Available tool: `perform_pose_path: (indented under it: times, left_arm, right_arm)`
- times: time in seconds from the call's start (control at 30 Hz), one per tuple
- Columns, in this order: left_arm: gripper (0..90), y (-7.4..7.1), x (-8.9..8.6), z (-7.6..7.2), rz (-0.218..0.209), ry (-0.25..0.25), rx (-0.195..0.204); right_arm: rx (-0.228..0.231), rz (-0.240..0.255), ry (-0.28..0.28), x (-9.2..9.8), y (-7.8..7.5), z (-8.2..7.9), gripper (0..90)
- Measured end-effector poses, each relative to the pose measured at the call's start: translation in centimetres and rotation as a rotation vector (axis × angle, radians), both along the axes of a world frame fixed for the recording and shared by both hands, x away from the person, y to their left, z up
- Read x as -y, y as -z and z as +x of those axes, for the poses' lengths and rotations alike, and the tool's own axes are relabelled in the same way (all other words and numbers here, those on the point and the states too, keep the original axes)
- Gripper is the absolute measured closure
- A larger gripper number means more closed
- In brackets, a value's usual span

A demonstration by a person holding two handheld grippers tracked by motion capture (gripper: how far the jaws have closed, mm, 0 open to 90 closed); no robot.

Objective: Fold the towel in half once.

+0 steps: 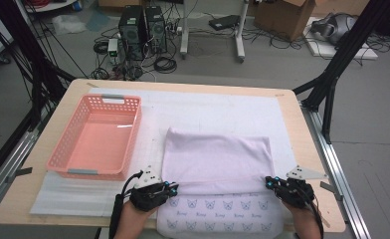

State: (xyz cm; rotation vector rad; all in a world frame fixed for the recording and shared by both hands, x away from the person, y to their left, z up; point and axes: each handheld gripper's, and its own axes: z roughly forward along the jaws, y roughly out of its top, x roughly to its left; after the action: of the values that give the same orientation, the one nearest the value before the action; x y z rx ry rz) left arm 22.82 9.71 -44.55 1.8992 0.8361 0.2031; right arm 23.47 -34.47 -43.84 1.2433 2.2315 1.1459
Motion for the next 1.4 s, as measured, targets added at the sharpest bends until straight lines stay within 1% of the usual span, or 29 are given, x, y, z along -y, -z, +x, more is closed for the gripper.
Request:
perform_pose_path:
  times: [0.07, 0.17, 0.27, 0.37, 0.4, 0.43, 0.47, 0.5, 0.53, 0.57, 0.6, 0.63, 0.67, 0.7, 0.73, 0.77, 0.83, 0.97, 1.03, 1.07, 1.1, 1.13, 1.17, 1.2, 1.23, 1.3, 1.33, 1.37, 1.4]
  left_arm:
    - [84.4, -0.5, -0.4, -0.6, -0.027, 0.012, 0.008]
    - [84.0, -0.8, -0.7, -1.4, -0.048, 0.029, -0.015]
    - [83.9, -0.8, -0.9, -2.5, -0.045, 0.039, -0.028]
    - [82.2, -0.8, -1.2, -3.3, -0.054, 0.050, -0.040]
    - [79.6, -0.8, -1.4, -3.5, -0.056, 0.055, -0.040]
    - [73.8, -0.8, -1.5, -3.6, -0.061, 0.058, -0.036]
    - [64.2, -0.9, -1.7, -3.5, -0.068, 0.052, -0.032]
    - [55.2, -1.0, -1.9, -3.4, -0.083, 0.039, -0.021]
    - [49.6, -1.2, -2.3, -3.1, -0.119, 0.019, -0.004]
    - [45.3, -1.4, -2.7, -2.8, -0.155, -0.003, 0.000]
    - [45.1, -1.5, -3.0, -2.5, -0.182, -0.015, 0.002]
    - [44.7, -1.8, -3.4, -2.0, -0.210, -0.039, 0.012]
    - [44.7, -1.9, -3.6, -1.6, -0.217, -0.050, 0.023]
    - [44.7, -2.0, -3.8, -1.2, -0.217, -0.053, 0.028]
    - [44.7, -2.1, -3.9, -0.7, -0.212, -0.071, 0.034]
    - [44.8, -2.1, -3.9, -0.2, -0.198, -0.082, 0.034]
    - [45.1, -1.8, -3.8, 0.8, -0.147, -0.119, 0.026]
    - [45.6, -0.4, -3.2, 2.9, -0.043, -0.173, -0.037]
    - [46.9, 0.2, -2.9, 3.7, -0.021, -0.181, -0.076]
    - [49.1, 0.4, -2.7, 3.8, -0.009, -0.171, -0.081]
    - [52.1, 0.6, -2.3, 3.9, 0.014, -0.162, -0.087]
    - [55.1, 0.8, -1.9, 4.0, 0.040, -0.150, -0.106]
    - [61.9, 0.8, -1.6, 3.9, 0.070, -0.156, -0.088]
    - [69.2, 0.7, -1.5, 3.8, 0.082, -0.140, -0.081]
    - [80.0, 0.7, -1.3, 3.7, 0.094, -0.133, -0.077]
    - [83.9, 0.7, -1.2, 3.4, 0.101, -0.138, -0.066]
    - [84.8, 0.6, -1.2, 3.3, 0.097, -0.140, -0.069]
    - [85.2, 0.5, -1.3, 3.2, 0.088, -0.140, -0.068]
    - [85.4, 0.4, -1.6, 3.0, 0.067, -0.138, -0.065]
  right_arm:
    - [0.008, 0.008, -0.011, 0.4, -0.5, -1.1, 87.5]
    - [0.020, 0.031, -0.017, 0.9, -1.0, -2.6, 87.5]
    - [0.013, 0.034, -0.030, 1.1, -1.3, -4.2, 87.6]
    - [-0.003, 0.016, -0.050, 1.2, -1.3, -5.6, 87.7]
    - [-0.009, 0.010, -0.051, 1.2, -1.2, -6.0, 87.7]
    - [-0.020, 0.006, -0.052, 1.3, -1.2, -6.4, 87.5]
    - [-0.027, 0.000, -0.051, 1.3, -1.2, -6.6, 86.0]
    - [-0.029, 0.006, -0.048, 1.5, -1.3, -6.8, 79.9]
    - [-0.024, 0.017, -0.028, 1.6, -1.4, -7.0, 71.7]
    - [-0.007, 0.043, -0.006, 1.9, -1.7, -6.9, 69.6]
    - [0.011, 0.066, 0.009, 2.0, -2.0, -6.7, 67.1]
    - [0.028, 0.074, 0.019, 2.1, -2.3, -6.6, 65.9]
    - [0.045, 0.087, 0.034, 2.1, -2.6, -6.2, 65.5]
    - [0.049, 0.086, 0.042, 2.0, -2.7, -6.0, 65.5]
    - [0.056, 0.071, 0.052, 1.8, -2.8, -5.4, 65.6]
    - [0.048, 0.047, 0.073, 1.6, -2.6, -4.6, 65.7]
    - [0.029, 0.017, 0.102, 1.3, -1.9, -3.1, 65.5]
    - [-0.004, -0.007, 0.147, 0.9, -0.3, -0.9, 67.5]
    - [-0.019, -0.035, 0.153, 0.7, 0.4, -0.1, 69.2]
    - [-0.026, -0.058, 0.150, 0.6, 0.7, 0.1, 72.7]
    - [-0.022, -0.060, 0.148, 0.5, 0.8, 0.2, 74.7]
    - [-0.023, -0.056, 0.147, 0.5, 0.8, 0.2, 80.0]
    - [-0.029, -0.052, 0.131, 0.5, 0.8, 0.2, 84.0]
    - [-0.024, -0.063, 0.128, 0.4, 0.8, 0.1, 85.3]
    - [-0.019, -0.074, 0.123, 0.3, 0.7, 0.0, 85.8]
    - [-0.020, -0.075, 0.119, 0.2, 0.6, -0.3, 86.3]
    - [-0.019, -0.072, 0.118, 0.3, 0.5, -0.4, 86.3]
    - [-0.016, -0.063, 0.118, 0.4, 0.4, -0.7, 86.3]
    - [-0.016, -0.056, 0.119, 0.5, 0.3, -0.9, 86.3]
